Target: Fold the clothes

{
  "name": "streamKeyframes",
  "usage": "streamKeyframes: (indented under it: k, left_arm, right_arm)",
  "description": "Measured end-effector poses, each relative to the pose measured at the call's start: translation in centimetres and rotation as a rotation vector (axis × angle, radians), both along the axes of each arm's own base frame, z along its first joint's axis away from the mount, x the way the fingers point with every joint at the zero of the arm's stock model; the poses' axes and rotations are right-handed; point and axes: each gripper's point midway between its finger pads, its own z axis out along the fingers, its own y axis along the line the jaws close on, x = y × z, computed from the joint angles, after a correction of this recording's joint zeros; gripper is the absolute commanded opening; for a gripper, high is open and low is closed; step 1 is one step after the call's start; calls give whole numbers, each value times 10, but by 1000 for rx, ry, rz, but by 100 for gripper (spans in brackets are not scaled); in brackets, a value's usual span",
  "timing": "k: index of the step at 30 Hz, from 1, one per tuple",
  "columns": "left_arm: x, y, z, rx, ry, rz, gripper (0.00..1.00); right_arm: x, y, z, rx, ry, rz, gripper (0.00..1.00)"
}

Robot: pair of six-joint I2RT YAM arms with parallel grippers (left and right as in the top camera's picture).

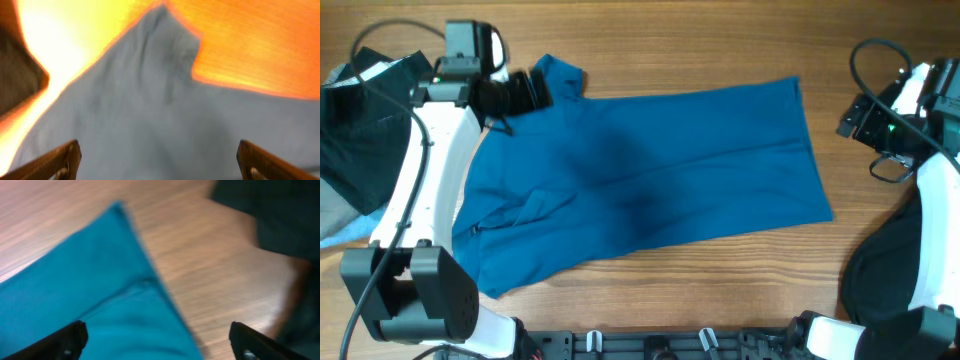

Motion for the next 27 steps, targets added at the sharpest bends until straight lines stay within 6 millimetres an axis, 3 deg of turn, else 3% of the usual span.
streamKeyframes:
  k: [5, 8, 11, 14, 21, 24, 27]
  left_arm:
    - [43, -1, 29, -3, -210, -58, 100]
    - [65, 0, 25, 0, -271, -81, 100]
    - [86, 2, -1, 3, -274, -89, 100]
    - [103, 9, -50, 1, -227, -82, 99]
    - [110, 19, -127, -5, -125, -64, 94]
    - [108, 20, -150, -8, -89, -61, 93]
    - [111, 21, -157, -3, -93, -66, 91]
  right_arm:
    - [3, 29, 3, 107, -35, 150, 100]
    - [4, 38, 4, 144, -45, 186, 100]
    - [3, 42, 2, 165, -41, 205, 100]
    - [3, 45, 2, 180, -39, 214, 100]
    - [3, 45, 1, 184, -39, 215, 99]
    - [3, 46, 1, 187, -40, 217, 100]
    - [3, 46, 0, 186, -40, 217, 100]
